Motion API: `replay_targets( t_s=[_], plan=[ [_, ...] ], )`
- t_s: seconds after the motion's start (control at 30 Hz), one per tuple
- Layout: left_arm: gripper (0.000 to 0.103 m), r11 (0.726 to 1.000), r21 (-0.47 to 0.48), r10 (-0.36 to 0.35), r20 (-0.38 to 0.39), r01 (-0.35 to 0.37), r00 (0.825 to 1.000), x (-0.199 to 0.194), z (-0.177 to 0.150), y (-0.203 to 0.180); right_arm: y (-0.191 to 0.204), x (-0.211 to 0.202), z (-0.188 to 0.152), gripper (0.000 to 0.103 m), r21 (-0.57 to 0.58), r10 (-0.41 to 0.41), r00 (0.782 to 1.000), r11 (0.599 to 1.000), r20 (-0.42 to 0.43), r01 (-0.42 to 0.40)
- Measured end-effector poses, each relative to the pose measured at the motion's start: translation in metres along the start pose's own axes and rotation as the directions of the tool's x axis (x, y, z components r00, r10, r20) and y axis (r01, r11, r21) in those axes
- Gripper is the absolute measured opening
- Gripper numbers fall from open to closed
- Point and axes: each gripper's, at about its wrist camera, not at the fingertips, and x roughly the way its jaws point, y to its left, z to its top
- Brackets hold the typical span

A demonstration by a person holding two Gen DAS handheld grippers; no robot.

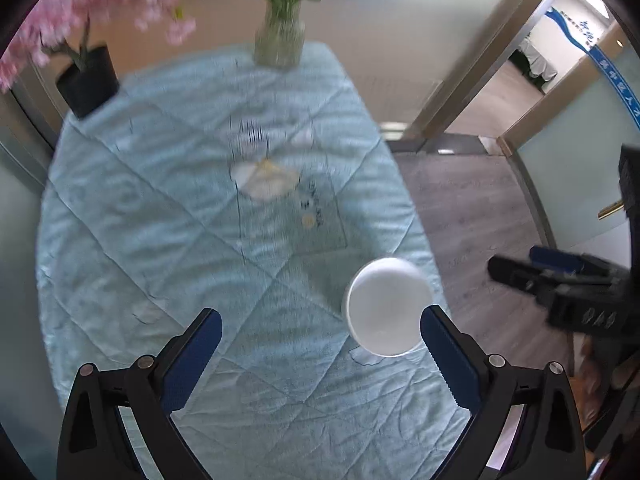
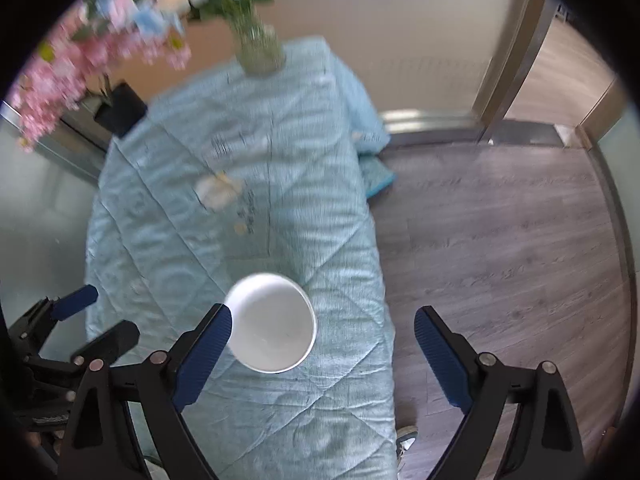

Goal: Organize plates and bowls
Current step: 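Move both grippers to the remaining white bowl on the table, then close both grippers on the white bowl rim and lift it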

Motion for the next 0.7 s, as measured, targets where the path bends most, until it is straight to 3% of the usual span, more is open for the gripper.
replay_targets(
  t_s=[0.1,0.2,0.27,0.37,0.5,0.63,0.7],
  plan=[
    [0.099,1.000,0.006,-0.017,-0.041,0.018,0.999,0.037,-0.005,0.005,-0.001,0.040,-0.008,0.085,0.003,0.003,0.998,1.000,-0.063,-0.002],
    [0.092,1.000,0.012,-0.017,-0.094,0.018,0.995,0.070,-0.008,0.007,-0.004,0.073,-0.014,0.073,0.021,-0.013,0.993,1.000,-0.121,0.016],
    [0.090,1.000,0.010,-0.026,-0.117,0.028,0.993,0.082,-0.009,0.006,-0.006,0.088,-0.016,0.059,0.044,0.002,0.989,0.999,-0.148,0.004],
    [0.084,0.999,0.029,-0.042,-0.135,0.046,0.990,0.102,-0.009,0.000,-0.005,0.100,-0.016,0.050,0.054,0.001,0.986,0.999,-0.166,0.008],
    [0.069,0.999,0.007,-0.045,-0.166,0.047,0.985,0.120,-0.004,0.000,-0.005,0.109,-0.015,0.037,0.077,0.007,0.985,0.997,-0.171,0.006],
    [0.052,0.999,-0.002,-0.051,-0.205,0.051,0.977,0.134,-0.002,0.001,-0.004,0.114,-0.016,0.010,0.092,0.014,0.983,0.996,-0.184,0.003],
    [0.046,0.997,-0.015,-0.073,-0.210,0.071,0.975,0.138,-0.002,0.002,0.000,0.114,-0.016,0.008,0.086,0.009,0.983,0.996,-0.185,0.007]
  ],
)
